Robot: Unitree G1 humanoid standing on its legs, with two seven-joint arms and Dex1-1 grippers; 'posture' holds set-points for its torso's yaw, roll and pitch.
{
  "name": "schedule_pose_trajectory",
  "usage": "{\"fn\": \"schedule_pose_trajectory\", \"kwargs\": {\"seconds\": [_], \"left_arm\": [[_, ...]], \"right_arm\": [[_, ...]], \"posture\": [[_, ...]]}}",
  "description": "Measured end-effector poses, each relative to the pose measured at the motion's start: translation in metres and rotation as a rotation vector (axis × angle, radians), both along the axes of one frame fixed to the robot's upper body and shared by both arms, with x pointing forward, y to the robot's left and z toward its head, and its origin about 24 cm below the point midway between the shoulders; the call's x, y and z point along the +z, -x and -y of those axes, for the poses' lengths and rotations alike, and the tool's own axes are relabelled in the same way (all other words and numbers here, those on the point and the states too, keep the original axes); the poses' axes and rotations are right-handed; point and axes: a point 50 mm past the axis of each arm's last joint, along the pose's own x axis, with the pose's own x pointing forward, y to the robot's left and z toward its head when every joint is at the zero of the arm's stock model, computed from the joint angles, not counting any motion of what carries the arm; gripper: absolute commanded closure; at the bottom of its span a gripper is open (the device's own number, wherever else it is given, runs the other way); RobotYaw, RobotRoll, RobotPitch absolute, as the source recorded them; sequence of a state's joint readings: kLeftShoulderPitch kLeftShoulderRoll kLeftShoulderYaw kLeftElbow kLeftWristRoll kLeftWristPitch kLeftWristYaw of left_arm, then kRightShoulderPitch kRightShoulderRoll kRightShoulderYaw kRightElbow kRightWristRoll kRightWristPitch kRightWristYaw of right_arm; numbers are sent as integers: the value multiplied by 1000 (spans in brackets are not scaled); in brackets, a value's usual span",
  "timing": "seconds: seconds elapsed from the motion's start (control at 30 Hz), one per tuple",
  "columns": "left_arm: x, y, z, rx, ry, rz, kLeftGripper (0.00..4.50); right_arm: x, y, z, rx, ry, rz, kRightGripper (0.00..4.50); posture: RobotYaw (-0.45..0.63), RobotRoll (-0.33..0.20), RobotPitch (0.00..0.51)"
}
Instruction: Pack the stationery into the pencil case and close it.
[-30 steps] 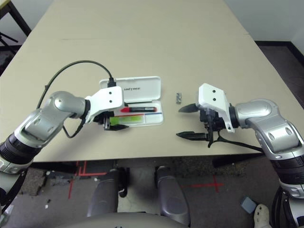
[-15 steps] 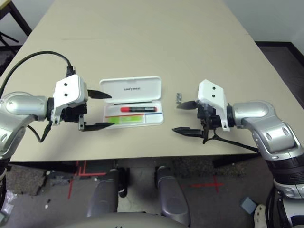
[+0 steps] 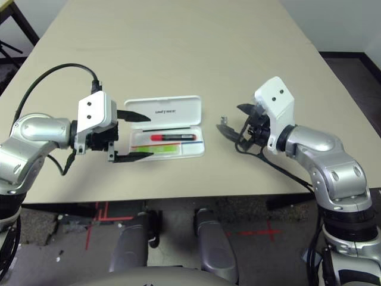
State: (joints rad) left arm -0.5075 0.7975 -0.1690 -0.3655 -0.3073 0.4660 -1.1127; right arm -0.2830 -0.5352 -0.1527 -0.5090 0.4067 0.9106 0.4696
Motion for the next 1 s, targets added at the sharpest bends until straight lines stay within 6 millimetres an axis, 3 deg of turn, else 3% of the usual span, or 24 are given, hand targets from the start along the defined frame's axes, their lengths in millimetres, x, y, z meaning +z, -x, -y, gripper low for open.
{"fn": "schedule_pose_trajectory", "kwargs": {"seconds": [0.5, 1.0], "left_arm": [[3, -2, 2, -43, 1, 25, 21], [1, 1, 2, -59, 1, 18, 21]], "right_arm": [[-13, -9, -15, -336, -150, -43, 0], [-24, -27, -28, -379, -208, -113, 0]], "posture": [[-275, 0, 198], [-229, 0, 174]]}}
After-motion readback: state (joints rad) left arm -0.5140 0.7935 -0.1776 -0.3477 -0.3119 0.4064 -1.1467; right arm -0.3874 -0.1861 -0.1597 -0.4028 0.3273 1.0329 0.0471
